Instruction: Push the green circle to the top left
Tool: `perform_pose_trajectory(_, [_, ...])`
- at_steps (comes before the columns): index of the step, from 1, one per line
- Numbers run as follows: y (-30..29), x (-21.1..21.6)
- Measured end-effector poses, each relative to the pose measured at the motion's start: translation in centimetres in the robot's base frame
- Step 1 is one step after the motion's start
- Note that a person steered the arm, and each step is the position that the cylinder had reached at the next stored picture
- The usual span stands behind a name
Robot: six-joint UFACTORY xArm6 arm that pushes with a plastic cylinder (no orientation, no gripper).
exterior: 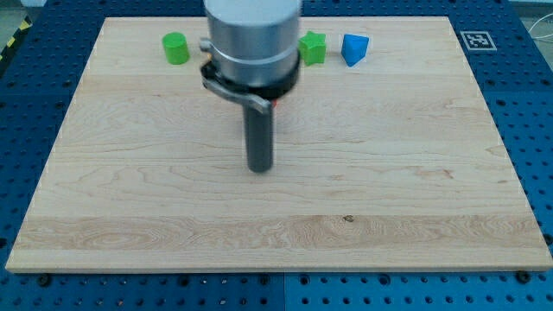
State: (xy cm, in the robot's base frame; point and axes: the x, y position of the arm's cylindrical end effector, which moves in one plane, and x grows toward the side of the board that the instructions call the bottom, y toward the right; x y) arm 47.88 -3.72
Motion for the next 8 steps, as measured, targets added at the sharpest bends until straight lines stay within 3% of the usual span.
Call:
perform_pose_trajectory(1, [-1.8, -4.7])
perform_pose_trajectory(4, [-4.9, -12.8])
perform_pose_trajectory(8, [-10.9, -17.3])
